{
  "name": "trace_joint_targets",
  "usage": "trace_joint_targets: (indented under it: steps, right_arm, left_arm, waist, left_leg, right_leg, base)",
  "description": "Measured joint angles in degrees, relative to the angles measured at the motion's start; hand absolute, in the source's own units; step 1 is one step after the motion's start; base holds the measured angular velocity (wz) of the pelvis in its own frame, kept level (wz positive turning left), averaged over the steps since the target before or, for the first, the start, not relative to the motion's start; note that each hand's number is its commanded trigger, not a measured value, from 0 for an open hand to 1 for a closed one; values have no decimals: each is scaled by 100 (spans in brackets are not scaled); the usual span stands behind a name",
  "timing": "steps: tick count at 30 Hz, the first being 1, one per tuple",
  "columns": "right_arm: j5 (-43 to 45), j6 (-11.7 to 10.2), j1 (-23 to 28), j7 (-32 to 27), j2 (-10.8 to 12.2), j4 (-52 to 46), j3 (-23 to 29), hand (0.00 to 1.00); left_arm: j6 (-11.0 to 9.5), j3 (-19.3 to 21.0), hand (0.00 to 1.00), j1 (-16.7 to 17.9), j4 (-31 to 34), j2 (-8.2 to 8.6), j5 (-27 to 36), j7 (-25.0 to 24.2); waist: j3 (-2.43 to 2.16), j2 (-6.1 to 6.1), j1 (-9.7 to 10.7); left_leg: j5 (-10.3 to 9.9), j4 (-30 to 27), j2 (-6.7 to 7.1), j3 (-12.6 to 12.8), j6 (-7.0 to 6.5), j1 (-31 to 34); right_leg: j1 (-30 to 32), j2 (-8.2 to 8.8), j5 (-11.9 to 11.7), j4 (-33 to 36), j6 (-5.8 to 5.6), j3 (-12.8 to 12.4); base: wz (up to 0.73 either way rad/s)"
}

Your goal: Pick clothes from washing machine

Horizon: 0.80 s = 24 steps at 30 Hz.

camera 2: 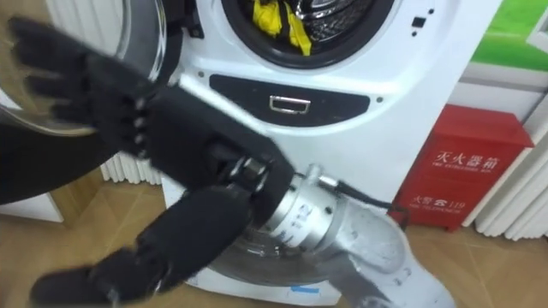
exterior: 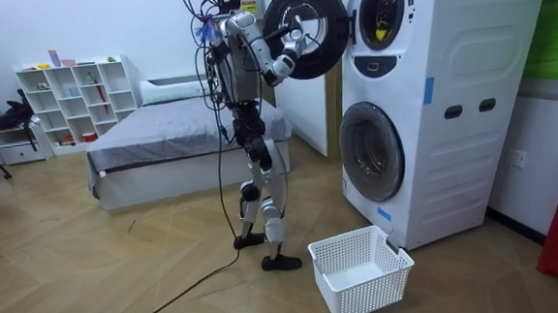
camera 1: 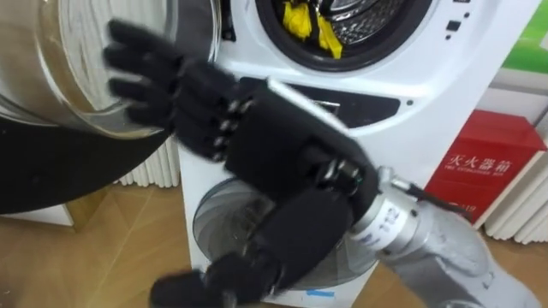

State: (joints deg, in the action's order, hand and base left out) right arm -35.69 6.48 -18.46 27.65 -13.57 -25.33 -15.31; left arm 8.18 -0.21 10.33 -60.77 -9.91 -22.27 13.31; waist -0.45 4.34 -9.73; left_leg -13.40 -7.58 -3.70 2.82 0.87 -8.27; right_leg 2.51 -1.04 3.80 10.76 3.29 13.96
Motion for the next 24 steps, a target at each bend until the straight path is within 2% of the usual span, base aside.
trace_joint_targets:
  steps: [4, 6, 8, 9, 11, 17, 20, 24]
  right_arm:
    - [370, -9, -55, -174, 12, 40, 95, 0]
    - [414, -9, -106, -237, 14, 114, 88, 0]
    - [480, -9, -368, -373, 40, 408, 87, 0]
    - [488, -8, -470, -417, 47, 510, 86, 0]
    - [612, -13, -850, -661, 69, 730, 113, 0]
    - [727, -19, -1417, -900, 231, 1123, 80, 0]
    - [729, -18, -1430, -1022, 228, 1172, 69, 0]
    - [720, -11, -1420, -1165, 213, 1171, 75, 0]
  left_arm:
    - [3, 10, 0, -20, 16, -9, -40, 0]
    - [4, 4, 0, -60, 18, -12, -43, 0]
    - [5, -1, 0, -112, 19, -7, -85, 0]
    - [6, -2, 0, -124, 19, -7, -107, 0]
    - [26, -8, 0, -122, 20, -7, -113, 0]
    - [68, -10, 0, -130, 56, 5, -229, 0]
    - [127, -6, 0, -126, 55, 3, -244, 0]
    - [150, 28, 0, -102, 49, -9, -276, 0]
  waist:
    - [12, 17, -23]
    - [50, 32, -65]
    - [126, 48, -136]
    - [135, 51, -160]
    - [132, 59, -175]
    - [98, 100, -271]
    - [87, 117, -333]
    - [72, 139, -301]
  left_leg:
    - [-3, -1, 0, -14, 1, -46]
    - [-3, -2, 0, -16, 1, -62]
    - [-6, 3, 0, -16, 6, -86]
    - [-10, 3, 0, -17, 10, -84]
    - [-11, -6, 1, -24, 11, 18]
    - [-6, -36, -11, -46, 10, 71]
    - [-6, -41, -10, -47, 9, 67]
    - [-6, -65, -6, -66, 9, 53]
  right_leg:
    - [-50, -1, 6, -2, -1, 11]
    - [-66, -3, 6, -6, -1, 13]
    - [-92, -6, 6, -11, -1, 16]
    - [-89, -8, 6, -13, -1, 16]
    - [5, -7, 5, -11, 2, 36]
    - [54, -13, 7, -23, 11, 53]
    - [34, -3, 12, -33, 2, 70]
    - [-41, 18, 11, -82, -12, 130]
  base:
    - [1]
    - [0]
    - [0]
    - [0]
    - [0]
    - [0]
    - [3]
    - [10]
